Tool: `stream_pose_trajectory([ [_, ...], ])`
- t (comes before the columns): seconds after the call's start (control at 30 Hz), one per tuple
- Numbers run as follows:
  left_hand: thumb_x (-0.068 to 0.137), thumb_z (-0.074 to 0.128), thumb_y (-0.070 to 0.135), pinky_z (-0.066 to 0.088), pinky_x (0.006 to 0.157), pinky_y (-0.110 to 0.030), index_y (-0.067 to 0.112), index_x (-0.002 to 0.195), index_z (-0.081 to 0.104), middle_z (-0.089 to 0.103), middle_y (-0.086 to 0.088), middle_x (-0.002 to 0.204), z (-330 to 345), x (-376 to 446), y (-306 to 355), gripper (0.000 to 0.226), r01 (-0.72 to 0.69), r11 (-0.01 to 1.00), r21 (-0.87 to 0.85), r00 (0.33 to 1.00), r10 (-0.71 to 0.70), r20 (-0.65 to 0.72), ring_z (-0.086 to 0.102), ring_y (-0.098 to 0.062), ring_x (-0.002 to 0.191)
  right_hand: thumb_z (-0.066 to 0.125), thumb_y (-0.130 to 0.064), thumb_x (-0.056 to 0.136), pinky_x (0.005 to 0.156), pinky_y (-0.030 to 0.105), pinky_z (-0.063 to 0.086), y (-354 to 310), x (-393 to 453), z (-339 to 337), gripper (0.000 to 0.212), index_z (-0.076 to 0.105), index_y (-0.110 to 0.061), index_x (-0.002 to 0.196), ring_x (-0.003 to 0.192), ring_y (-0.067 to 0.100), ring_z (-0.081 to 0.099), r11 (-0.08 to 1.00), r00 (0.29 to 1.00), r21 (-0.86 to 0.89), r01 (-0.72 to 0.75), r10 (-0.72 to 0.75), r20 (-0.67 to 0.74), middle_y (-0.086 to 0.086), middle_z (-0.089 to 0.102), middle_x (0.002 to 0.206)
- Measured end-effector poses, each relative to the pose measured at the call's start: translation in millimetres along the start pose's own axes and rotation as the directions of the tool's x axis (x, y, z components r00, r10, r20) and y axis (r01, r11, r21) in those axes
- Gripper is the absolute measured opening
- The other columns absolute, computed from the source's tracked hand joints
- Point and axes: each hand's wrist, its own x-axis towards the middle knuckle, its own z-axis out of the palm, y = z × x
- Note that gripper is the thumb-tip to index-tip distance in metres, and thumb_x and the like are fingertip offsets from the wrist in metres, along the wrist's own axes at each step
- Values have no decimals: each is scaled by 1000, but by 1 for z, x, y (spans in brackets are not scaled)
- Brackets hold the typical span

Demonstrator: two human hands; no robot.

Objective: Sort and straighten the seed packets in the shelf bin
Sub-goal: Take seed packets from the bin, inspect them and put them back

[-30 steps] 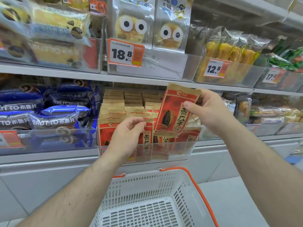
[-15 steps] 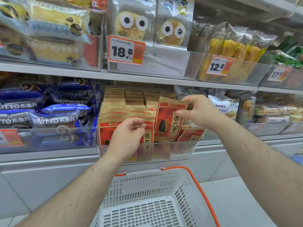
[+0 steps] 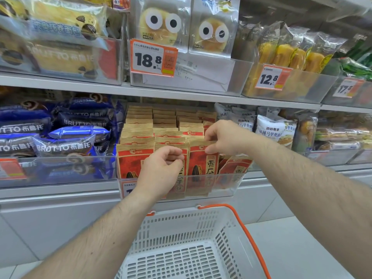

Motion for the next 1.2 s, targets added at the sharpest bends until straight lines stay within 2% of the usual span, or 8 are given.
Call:
stream_pose_trajectory([
  [0.1, 94, 63, 12, 50, 83, -19, 33, 101, 65, 71, 15, 98, 1, 1, 0, 22, -7, 999, 36, 1000, 7, 9, 64, -2, 96, 79, -25, 82, 63, 26, 46, 0, 4, 11, 18, 65, -23, 71, 79, 12, 61, 999, 999, -54, 3, 0, 45, -8, 66, 81],
  [0.23, 94, 61, 12, 46, 75, -11, 39, 97, 61, 69, 19, 96, 3, -1, 2, 27, -53, 993, 106, 998, 50, 33, 62, 1, 92, 78, -24, 83, 64, 28, 49, 1, 5, 11, 22, 63, -18, 68, 71, 14, 57, 998, 998, -60, -13, 16, 59, -2, 66, 76],
  [0.5, 94, 61, 14, 46, 76, -11, 34, 105, 66, 67, 21, 94, 6, -1, 15, 24, -155, 973, 172, 988, 149, 47, 60, 6, 90, 77, -28, 84, 66, 30, 51, 4, 4, 12, 18, 68, -13, 81, 73, 15, 59, 998, 998, -64, 0, 4, 63, 0, 68, 82],
  [0.73, 94, 61, 18, 51, 78, -18, 34, 103, 65, 65, 19, 95, 6, 15, 53, 19, -259, 939, 227, 965, 260, 24, 59, 2, 91, 73, -49, 82, 81, 32, 56, 34, 6, -6, 20, 71, -30, 88, 88, 8, 66, 979, 995, 193, -65, 79, -65, -12, 70, 90],
  [0.87, 93, 61, 26, 50, 87, -26, 34, 116, 65, 63, 18, 113, 22, 48, 71, 25, -195, 922, 336, 979, 164, 117, 58, -3, 101, 66, -46, 90, 77, 24, 47, 51, 26, -19, 30, 65, -27, 113, 97, 10, 60, 984, 988, 138, -116, 128, -81, -8, 65, 113],
  [0.97, 91, 60, 29, 49, 97, -31, 32, 131, 60, 60, 11, 131, 30, 74, 76, 40, -179, 850, 496, 975, 87, 204, 55, -12, 117, 65, -39, 90, 94, 32, 48, 60, 54, -20, 55, 50, -21, 140, 115, 18, 57, 985, 985, 10, -173, 173, -6, -1, 57, 136],
  [1.07, 91, 61, 31, 49, 98, -33, 32, 132, 59, 58, 7, 135, 34, 95, 74, 41, -180, 790, 586, 976, 67, 209, 55, -16, 121, 59, -29, 89, 97, 38, 50, 69, 84, -20, 48, 52, -18, 135, 116, 24, 57, 980, 983, -91, -180, 183, 24, 6, 58, 135],
  [1.2, 92, 60, 35, 47, 102, -36, 31, 135, 57, 56, 4, 140, 42, 115, 72, 43, -215, 678, 704, 956, -3, 294, 52, -19, 127, 45, -18, 98, 86, 30, 39, 65, 110, -30, 34, 58, -4, 126, 118, 29, 55, 968, 971, -117, -222, 230, 65, 14, 58, 130],
])
